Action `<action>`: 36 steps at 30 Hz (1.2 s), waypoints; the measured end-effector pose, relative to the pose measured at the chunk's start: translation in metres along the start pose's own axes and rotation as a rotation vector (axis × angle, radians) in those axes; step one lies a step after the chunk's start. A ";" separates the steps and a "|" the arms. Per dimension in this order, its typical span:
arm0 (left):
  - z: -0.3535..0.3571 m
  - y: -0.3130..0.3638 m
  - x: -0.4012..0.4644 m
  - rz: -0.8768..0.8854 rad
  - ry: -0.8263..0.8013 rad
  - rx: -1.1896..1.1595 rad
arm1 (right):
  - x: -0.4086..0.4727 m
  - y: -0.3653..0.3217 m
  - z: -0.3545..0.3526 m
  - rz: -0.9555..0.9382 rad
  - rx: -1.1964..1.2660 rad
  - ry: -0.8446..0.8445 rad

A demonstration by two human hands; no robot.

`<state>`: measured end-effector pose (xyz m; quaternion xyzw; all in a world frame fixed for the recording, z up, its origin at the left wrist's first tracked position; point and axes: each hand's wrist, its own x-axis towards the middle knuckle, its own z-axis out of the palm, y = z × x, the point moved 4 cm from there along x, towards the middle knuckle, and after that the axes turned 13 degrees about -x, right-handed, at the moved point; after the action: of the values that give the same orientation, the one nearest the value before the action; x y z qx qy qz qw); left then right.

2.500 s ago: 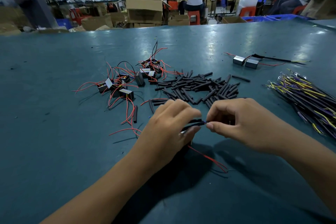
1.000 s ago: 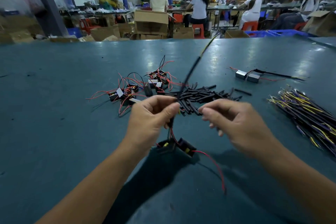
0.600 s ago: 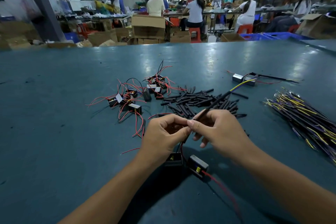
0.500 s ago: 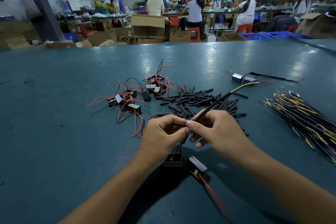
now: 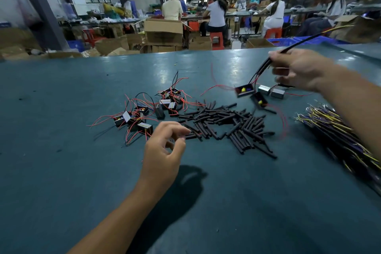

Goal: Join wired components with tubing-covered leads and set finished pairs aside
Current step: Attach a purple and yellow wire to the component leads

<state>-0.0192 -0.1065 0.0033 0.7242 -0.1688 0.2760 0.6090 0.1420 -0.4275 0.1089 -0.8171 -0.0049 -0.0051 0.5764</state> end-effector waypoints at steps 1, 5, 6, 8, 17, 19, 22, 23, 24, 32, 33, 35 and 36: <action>0.002 0.000 -0.001 0.003 -0.026 0.012 | 0.015 0.001 -0.011 0.043 -0.026 0.003; 0.005 -0.002 0.000 0.012 -0.074 0.051 | 0.064 0.009 -0.034 0.121 -0.149 0.034; 0.006 -0.003 0.000 0.010 -0.078 0.057 | 0.074 0.012 -0.037 0.140 -0.184 0.040; 0.009 -0.006 -0.001 -0.003 -0.088 0.060 | 0.094 0.020 -0.044 0.180 -0.281 0.082; 0.015 -0.015 0.000 0.002 -0.134 0.122 | 0.120 0.060 -0.026 0.161 -0.299 0.404; 0.016 -0.016 0.000 -0.005 -0.134 0.131 | 0.103 0.058 0.000 -0.142 -0.704 0.676; 0.015 -0.015 -0.001 0.005 -0.146 0.146 | 0.076 0.057 0.088 -0.826 -1.441 0.486; 0.015 -0.016 -0.001 0.000 -0.151 0.151 | 0.071 0.049 0.108 -0.854 -1.464 0.427; 0.014 -0.016 -0.001 -0.006 -0.151 0.150 | 0.069 0.036 0.121 -0.834 -1.377 0.448; 0.008 -0.018 0.000 -0.110 -0.069 0.045 | 0.044 0.006 0.261 -1.056 -1.402 0.077; 0.006 -0.018 0.001 -0.112 -0.056 0.036 | 0.050 0.006 0.264 -0.924 -1.391 0.061; 0.004 -0.016 0.003 -0.114 -0.035 0.019 | 0.059 0.004 0.275 -0.753 -1.363 -0.010; 0.003 -0.016 0.004 -0.116 -0.029 0.009 | 0.062 0.004 0.281 -0.680 -1.366 -0.069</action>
<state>-0.0063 -0.1061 -0.0074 0.7393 -0.1341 0.2306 0.6183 0.2048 -0.1638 0.0120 -0.9453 -0.2701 -0.1585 -0.0910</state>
